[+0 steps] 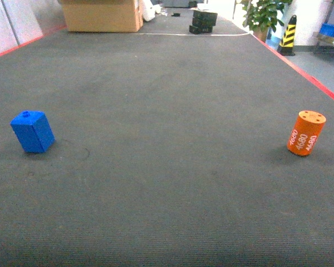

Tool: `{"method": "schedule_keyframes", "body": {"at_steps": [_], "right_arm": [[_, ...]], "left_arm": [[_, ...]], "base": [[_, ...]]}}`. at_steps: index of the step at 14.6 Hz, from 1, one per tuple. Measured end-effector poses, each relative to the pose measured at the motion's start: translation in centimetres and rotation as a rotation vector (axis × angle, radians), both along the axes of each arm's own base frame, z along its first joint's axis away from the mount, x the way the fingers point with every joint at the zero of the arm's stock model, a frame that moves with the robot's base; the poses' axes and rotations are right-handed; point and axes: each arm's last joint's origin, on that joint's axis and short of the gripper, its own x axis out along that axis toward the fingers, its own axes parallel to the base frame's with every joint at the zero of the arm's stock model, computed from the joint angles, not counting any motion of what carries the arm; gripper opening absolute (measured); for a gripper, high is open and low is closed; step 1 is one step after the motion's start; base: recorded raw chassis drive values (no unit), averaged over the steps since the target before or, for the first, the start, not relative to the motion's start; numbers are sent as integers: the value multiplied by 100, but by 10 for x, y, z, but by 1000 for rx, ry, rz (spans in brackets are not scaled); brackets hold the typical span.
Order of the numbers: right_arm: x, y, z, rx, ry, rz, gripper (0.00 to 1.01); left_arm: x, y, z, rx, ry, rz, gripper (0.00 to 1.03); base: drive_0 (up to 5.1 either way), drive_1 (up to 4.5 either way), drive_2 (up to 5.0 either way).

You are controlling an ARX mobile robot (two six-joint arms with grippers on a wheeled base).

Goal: Sort blue parts and orange caps into right shelf containers

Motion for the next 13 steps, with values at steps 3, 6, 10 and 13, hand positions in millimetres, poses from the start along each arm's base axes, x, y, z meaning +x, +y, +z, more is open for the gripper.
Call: {"method": "schedule_keyframes", "body": {"at_steps": [3, 6, 10, 13], "right_arm": [[0, 0, 0, 0, 0, 0, 98], [0, 0, 0, 0, 0, 0, 98], [0, 0, 0, 0, 0, 0, 98], [0, 0, 0, 0, 0, 0, 98]], "left_arm": [[0, 0, 0, 0, 0, 0, 98], [0, 0, 0, 0, 0, 0, 98], [0, 0, 0, 0, 0, 0, 50], [0, 0, 0, 0, 0, 0, 13]], "base": [[0, 0, 0], [0, 0, 0], [0, 0, 0], [0, 0, 0]]}}
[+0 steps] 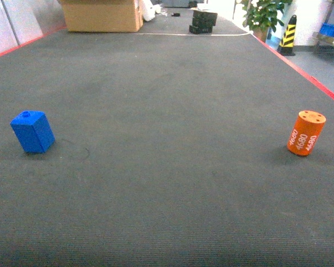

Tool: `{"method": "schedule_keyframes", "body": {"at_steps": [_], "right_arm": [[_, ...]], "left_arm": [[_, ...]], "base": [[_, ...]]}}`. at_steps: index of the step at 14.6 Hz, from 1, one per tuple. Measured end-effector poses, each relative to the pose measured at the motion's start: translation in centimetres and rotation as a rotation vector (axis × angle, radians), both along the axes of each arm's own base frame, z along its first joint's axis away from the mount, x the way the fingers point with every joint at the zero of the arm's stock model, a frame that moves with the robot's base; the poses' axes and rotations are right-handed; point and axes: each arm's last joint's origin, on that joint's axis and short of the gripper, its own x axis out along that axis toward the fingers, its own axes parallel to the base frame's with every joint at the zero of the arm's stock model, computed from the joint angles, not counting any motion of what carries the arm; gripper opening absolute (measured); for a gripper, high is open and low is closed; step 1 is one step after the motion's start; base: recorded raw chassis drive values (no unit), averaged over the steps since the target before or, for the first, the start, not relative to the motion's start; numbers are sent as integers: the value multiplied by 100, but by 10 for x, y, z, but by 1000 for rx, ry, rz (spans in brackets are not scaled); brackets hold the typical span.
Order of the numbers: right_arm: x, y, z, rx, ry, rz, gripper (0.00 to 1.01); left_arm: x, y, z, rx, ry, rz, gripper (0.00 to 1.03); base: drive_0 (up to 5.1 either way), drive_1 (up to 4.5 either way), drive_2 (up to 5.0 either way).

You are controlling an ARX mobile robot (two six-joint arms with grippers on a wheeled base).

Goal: Sort blue parts and orange caps into right shelf containers

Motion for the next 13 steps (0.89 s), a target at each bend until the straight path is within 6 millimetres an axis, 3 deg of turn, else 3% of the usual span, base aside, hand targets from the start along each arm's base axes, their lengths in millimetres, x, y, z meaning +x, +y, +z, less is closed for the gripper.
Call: {"method": "schedule_keyframes", "body": {"at_steps": [1, 4, 6, 11, 12, 13], "right_arm": [[0, 0, 0, 0, 0, 0, 98], [0, 0, 0, 0, 0, 0, 98], [0, 0, 0, 0, 0, 0, 98], [0, 0, 0, 0, 0, 0, 98], [0, 0, 0, 0, 0, 0, 98], [0, 0, 0, 0, 0, 0, 98]], "left_arm": [[0, 0, 0, -2, 0, 0, 1], [0, 0, 0, 0, 0, 0, 2], [0, 0, 0, 0, 0, 0, 24], [0, 0, 0, 0, 0, 0, 91], [0, 0, 0, 0, 0, 0, 100], [0, 0, 0, 0, 0, 0, 97]], "base": [[0, 0, 0], [0, 0, 0], [0, 0, 0], [0, 0, 0], [0, 0, 0], [0, 0, 0]]}}
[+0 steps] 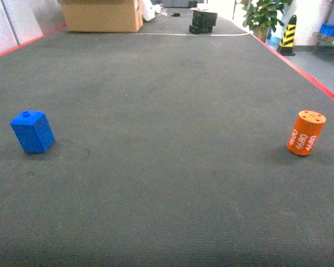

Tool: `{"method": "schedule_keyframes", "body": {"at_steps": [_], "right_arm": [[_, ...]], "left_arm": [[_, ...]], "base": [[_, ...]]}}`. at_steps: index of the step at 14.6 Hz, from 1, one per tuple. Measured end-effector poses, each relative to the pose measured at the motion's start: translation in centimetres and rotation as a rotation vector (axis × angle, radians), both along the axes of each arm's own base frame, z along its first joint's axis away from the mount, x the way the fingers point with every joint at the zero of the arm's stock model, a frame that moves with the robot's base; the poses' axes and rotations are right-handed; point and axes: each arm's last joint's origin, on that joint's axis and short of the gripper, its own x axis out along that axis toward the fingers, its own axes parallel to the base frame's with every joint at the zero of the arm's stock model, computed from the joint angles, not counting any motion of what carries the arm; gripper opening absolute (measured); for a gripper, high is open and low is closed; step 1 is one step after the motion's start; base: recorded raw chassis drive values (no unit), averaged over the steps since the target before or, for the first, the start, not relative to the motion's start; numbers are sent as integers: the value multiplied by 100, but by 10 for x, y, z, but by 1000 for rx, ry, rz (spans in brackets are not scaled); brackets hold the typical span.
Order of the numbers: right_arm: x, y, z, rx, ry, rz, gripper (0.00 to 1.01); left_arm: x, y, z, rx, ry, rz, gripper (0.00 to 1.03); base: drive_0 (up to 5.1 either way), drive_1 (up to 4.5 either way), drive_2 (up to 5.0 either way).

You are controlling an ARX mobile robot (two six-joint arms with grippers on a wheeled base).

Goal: Sort blue parts and orange caps into right shelf containers

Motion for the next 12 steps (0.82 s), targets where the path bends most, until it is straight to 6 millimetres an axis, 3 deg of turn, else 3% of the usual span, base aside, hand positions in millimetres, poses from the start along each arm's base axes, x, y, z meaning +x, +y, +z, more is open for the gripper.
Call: {"method": "schedule_keyframes", "body": {"at_steps": [12], "right_arm": [[0, 0, 0, 0, 0, 0, 98]], "left_arm": [[0, 0, 0, 0, 0, 0, 98]], "base": [[0, 0, 0]]}}
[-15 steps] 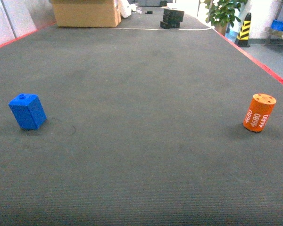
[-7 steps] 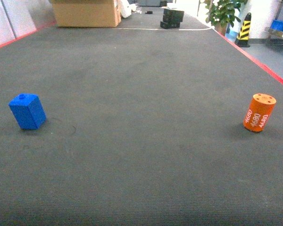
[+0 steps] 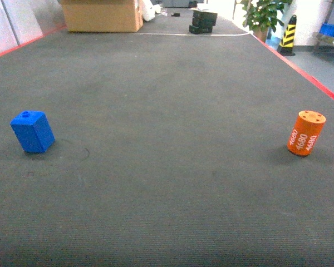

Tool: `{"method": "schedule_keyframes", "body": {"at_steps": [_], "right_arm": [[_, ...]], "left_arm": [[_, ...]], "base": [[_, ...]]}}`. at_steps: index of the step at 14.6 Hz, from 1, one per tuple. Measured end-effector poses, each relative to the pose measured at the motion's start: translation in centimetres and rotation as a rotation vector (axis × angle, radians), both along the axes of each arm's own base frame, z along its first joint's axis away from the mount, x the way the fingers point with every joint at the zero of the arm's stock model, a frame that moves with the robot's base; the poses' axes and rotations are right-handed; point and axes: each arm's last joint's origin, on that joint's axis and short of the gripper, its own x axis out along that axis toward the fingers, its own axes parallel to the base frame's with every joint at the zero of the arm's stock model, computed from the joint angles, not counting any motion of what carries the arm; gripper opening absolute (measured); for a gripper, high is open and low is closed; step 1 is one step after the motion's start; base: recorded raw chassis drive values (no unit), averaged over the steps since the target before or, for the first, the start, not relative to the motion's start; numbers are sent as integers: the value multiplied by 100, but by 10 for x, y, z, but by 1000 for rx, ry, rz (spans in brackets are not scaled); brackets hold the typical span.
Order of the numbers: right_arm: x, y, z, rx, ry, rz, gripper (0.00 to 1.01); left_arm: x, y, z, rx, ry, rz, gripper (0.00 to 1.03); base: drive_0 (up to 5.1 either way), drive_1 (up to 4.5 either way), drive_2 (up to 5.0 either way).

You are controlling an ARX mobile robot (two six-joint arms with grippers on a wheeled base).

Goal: Sort blue parts and orange caps into right shelf containers

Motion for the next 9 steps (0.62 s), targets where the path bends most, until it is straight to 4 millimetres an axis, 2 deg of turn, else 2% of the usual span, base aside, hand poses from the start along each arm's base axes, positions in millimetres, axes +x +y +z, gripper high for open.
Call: {"method": "schedule_keyframes", "body": {"at_steps": [9], "right_arm": [[0, 0, 0, 0, 0, 0, 98]], "left_arm": [[0, 0, 0, 0, 0, 0, 98]], "base": [[0, 0, 0]]}}
